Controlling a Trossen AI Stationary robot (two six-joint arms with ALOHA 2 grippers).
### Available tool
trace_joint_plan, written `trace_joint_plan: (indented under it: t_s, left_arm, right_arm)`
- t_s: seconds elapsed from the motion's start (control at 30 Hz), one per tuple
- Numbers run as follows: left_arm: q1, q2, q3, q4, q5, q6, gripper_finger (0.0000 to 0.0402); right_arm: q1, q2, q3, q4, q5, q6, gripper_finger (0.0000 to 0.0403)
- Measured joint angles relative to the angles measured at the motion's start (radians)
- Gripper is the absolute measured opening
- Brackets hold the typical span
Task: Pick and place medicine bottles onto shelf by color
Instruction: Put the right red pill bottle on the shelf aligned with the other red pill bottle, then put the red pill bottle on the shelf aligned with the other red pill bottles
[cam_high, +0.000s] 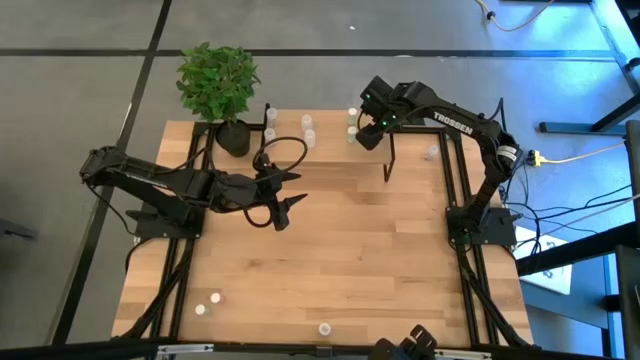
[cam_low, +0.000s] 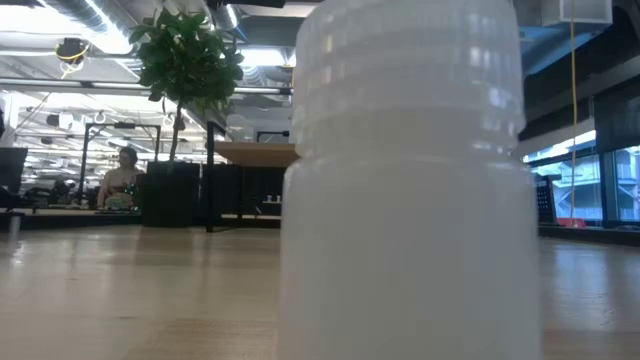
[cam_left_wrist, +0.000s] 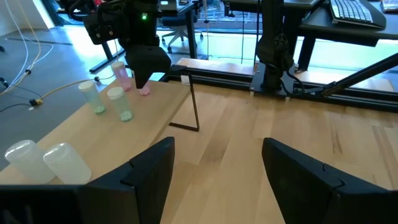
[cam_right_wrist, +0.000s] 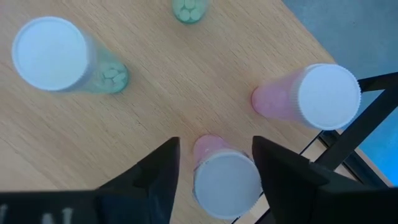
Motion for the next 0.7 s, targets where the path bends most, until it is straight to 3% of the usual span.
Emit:
trace_joint_plan:
  t_s: [0.5, 0.7]
  left_arm:
    - [0.0, 0.0, 0.0, 0.0, 0.0, 0.0, 0.0237]
    - [0.0, 0.0, 0.0, 0.0, 0.0, 0.0, 0.0237]
  right_arm:
    - [0.0, 0.0, 0.0, 0.0, 0.001, 0.002, 0.0223]
    - [0.0, -0.005, 0.01, -0.009, 0.053, 0.0, 0.0224]
